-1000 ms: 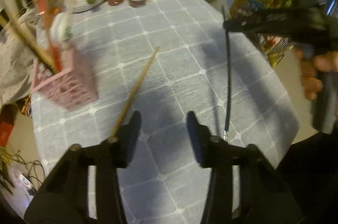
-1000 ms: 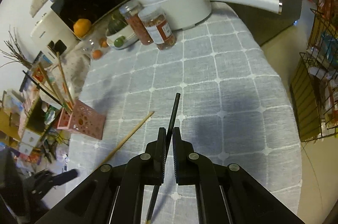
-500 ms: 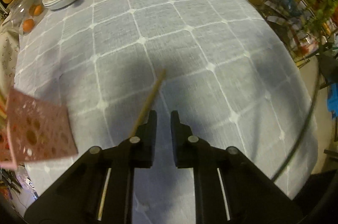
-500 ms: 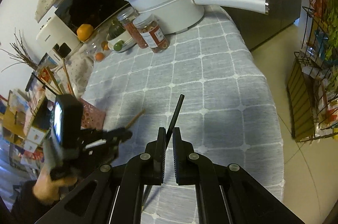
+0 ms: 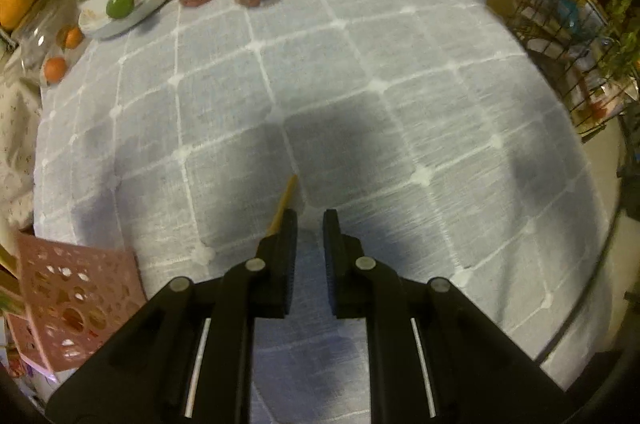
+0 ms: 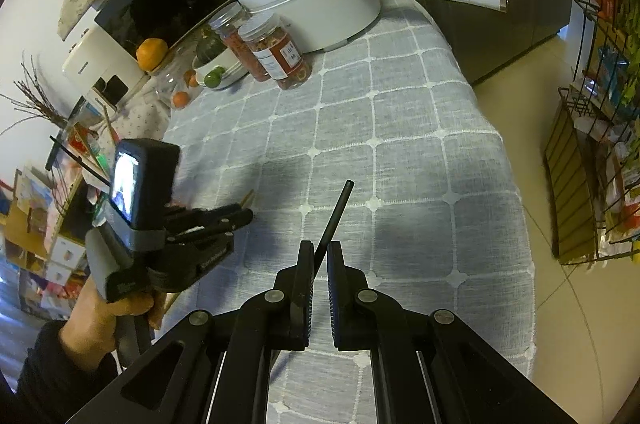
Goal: Organize utensils
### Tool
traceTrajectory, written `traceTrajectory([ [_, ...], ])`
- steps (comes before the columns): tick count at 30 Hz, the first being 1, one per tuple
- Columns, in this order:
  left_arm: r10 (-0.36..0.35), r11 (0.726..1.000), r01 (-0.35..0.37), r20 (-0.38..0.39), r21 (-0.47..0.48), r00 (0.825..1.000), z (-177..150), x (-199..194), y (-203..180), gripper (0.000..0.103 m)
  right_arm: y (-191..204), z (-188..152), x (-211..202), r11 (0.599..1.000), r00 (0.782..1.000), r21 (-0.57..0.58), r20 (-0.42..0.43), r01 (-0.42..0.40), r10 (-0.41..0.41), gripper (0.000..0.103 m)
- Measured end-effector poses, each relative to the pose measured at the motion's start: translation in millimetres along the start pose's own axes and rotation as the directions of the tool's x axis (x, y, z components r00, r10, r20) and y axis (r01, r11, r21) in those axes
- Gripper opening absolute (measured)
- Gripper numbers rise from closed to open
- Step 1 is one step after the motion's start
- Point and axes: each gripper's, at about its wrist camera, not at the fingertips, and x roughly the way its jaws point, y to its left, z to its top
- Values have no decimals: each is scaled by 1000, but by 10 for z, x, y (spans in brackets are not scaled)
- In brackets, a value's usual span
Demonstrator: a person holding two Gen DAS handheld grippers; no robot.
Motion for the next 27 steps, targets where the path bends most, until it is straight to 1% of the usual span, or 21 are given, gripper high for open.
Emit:
traceTrajectory([
  [3, 35, 998, -35, 0, 49, 999, 26, -40, -53, 14, 2, 0, 6, 1000, 1000, 4, -1, -4, 4, 6],
  [5, 49, 997, -48, -19, 52, 999, 51, 4, -26, 14, 9, 5, 15, 1000, 1000, 4, -3, -2, 2, 6],
  [7, 62, 998, -60, -61, 32, 996, 58, 107, 45, 14, 19, 7, 24, 1000, 1000, 5, -5, -4, 4, 6],
  [9, 54, 999, -54, -87, 5, 995, 22, 178, 139, 14, 29, 7, 28, 1000, 1000, 1, -5, -3, 3, 6],
  [10, 35, 999, -37, -78, -20, 996, 16, 187, 191, 14, 27, 8, 30, 1000, 1000, 1, -5, -3, 3, 6],
  [12, 10, 999, -14, -84, -49, 996, 19, 200, 243, 14, 27, 7, 35, 1000, 1000, 1, -7, -3, 3, 6],
  [14, -3, 998, -2, -83, -61, 997, 9, 199, 272, 13, 25, 8, 36, 1000, 1000, 2, -7, -5, 5, 6],
  [16, 5, 998, -9, -77, -57, 997, -8, 199, 278, 10, 27, 8, 38, 1000, 1000, 6, -5, -8, 8, 6],
  [18, 36, 999, -38, -60, -30, 998, -50, 169, 238, 6, 41, 8, 29, 1000, 1000, 8, 1, -12, 12, 6],
  [20, 24, 999, -25, -36, -29, 999, -111, 94, 212, 6, 77, 3, 0, 1000, 1000, 4, 15, -17, 17, 6],
  [23, 23, 1000, -23, 24, -17, 999, -231, -144, 159, 6, 146, -4, -59, 1000, 999, -8, 37, -20, 20, 6],
  [27, 10, 1000, -10, 119, -1, 993, -404, -555, 147, 6, 287, -33, -168, 999, 997, -42, 75, -12, 15, 6],
])
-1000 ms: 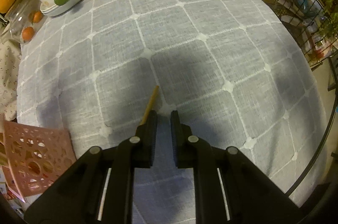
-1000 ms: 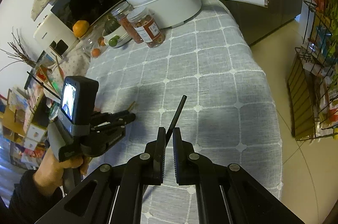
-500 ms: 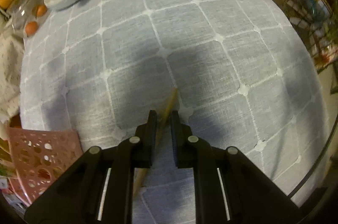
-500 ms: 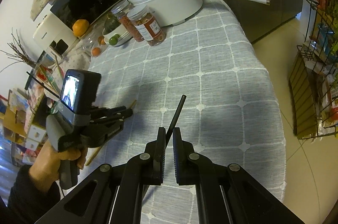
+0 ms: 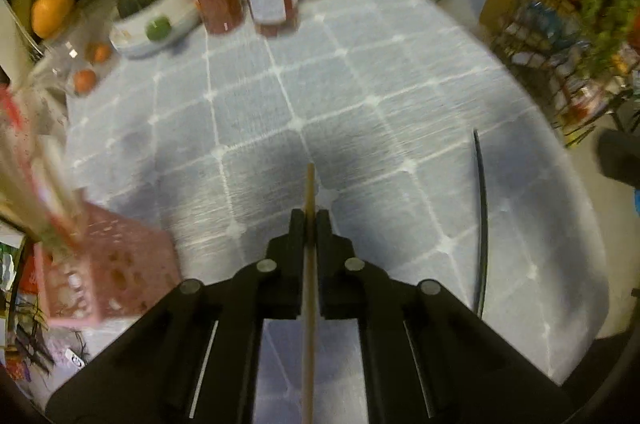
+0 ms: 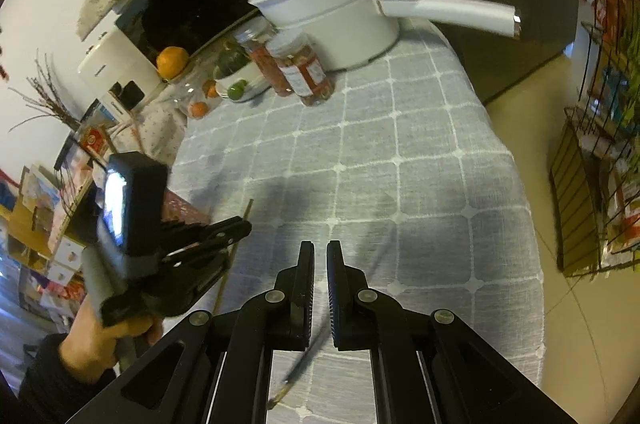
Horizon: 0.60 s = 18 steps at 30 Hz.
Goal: Organize utensils
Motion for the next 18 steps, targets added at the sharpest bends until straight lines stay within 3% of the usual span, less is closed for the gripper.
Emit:
traceTrajectory([
  [4, -21, 1000, 20, 100, 7, 995, -143, -453, 19, 6, 204, -18, -166, 999, 998, -49, 56, -1, 3, 6],
  [8, -43, 999, 41, 166, 15, 985, -259, -709, 100, 6, 250, -13, -171, 998, 999, -56, 52, 16, -13, 7],
  [9, -51, 999, 49, 185, 16, 981, -316, -792, 127, 6, 229, -15, -110, 998, 999, -49, 29, 30, -29, 11],
  [11, -57, 998, 56, 210, 12, 976, -373, -861, 167, 6, 164, -33, 36, 997, 997, -26, -15, 69, -69, 27],
  [12, -65, 998, 65, 219, 7, 974, -397, -890, 196, 6, 130, -40, 115, 996, 996, -19, -34, 86, -87, 42],
  [13, -74, 997, 76, 224, 0, 972, -414, -922, 220, 6, 101, -45, 202, 994, 993, -11, -52, 107, -107, 50],
  [18, -105, 994, 111, 241, -8, 965, -435, -1021, 279, 6, -13, -40, 663, 980, 970, 6, -140, 201, -198, 50],
])
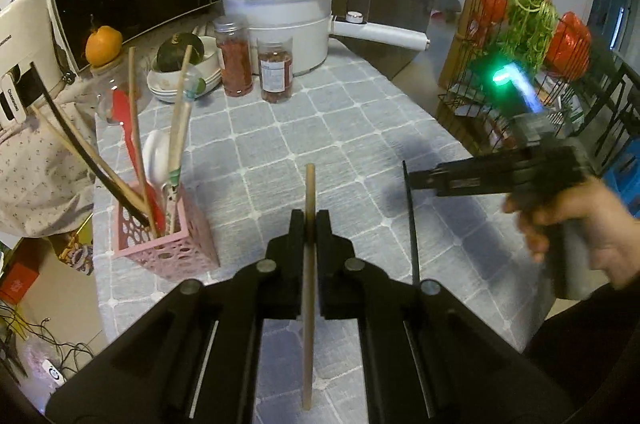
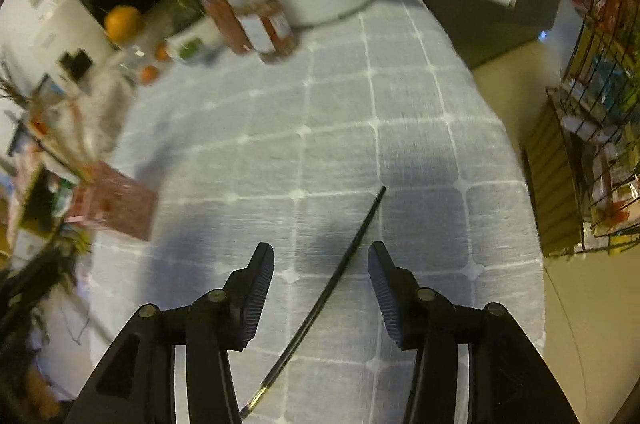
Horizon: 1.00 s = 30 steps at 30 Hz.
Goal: Organize utensils
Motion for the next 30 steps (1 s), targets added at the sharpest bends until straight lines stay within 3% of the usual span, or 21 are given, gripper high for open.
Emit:
traceTrajectory([
  [6, -9, 1000, 9, 3, -19, 1000, -54, -74, 79, 6, 17, 79, 395, 995, 993, 24, -69, 92, -91, 50],
  [11, -12, 999, 12, 12, -32, 1000, -88, -149, 145, 6, 51, 82, 659, 982, 974, 4, -129, 186, -184, 50],
  [13, -13, 999, 14, 15, -36, 1000, -106, -178, 171, 6, 96, 85, 679, 971, 965, -30, -114, 235, -237, 49],
  [16, -10, 999, 11, 20, -41, 1000, -128, -219, 212, 6, 133, 85, 679, 969, 964, -29, -100, 244, -246, 46],
  [18, -9, 999, 11, 23, -48, 1000, -139, -239, 235, 6, 183, 57, 664, 965, 962, -59, -81, 255, -259, 37],
  [19, -10, 999, 11, 25, -52, 1000, -149, -251, 249, 6, 206, 48, 661, 967, 966, -74, -75, 242, -248, 18],
  [20, -9, 998, 10, 27, -56, 1000, -156, -263, 258, 6, 234, 32, 655, 974, 974, -86, -80, 207, -214, 14],
  [24, -10, 998, 13, 42, -66, 999, -196, -327, 277, 6, 299, -62, 619, 977, 980, -122, -77, 173, -183, 11],
  [30, -9, 998, 14, 68, -67, 998, -228, -449, 284, 6, 355, -133, 369, 992, 997, -107, -43, 61, -66, 6],
])
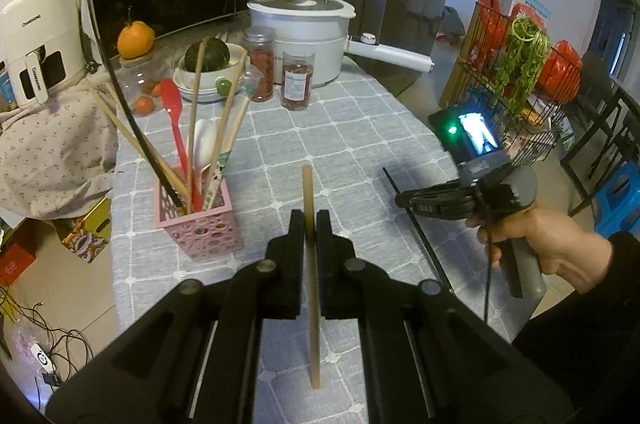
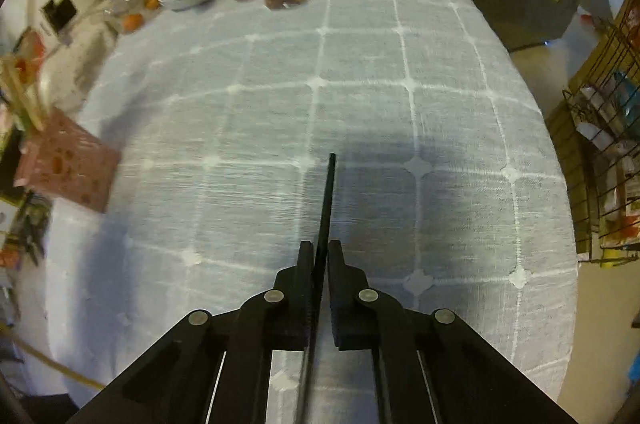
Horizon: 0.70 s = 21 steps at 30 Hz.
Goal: Organize utensils
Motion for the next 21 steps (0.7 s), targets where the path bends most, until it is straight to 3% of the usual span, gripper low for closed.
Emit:
traceTrajectory([
  [10, -7, 1000, 8, 74, -14, 997, 14, -247, 43, 6, 178, -140, -850, 989, 972, -91, 193, -120, 136, 6],
  [21, -11, 999, 19, 168, -43, 986, 100, -472, 81, 6, 453, -257, -1579, 968, 909, -196, 354, -159, 221, 6],
])
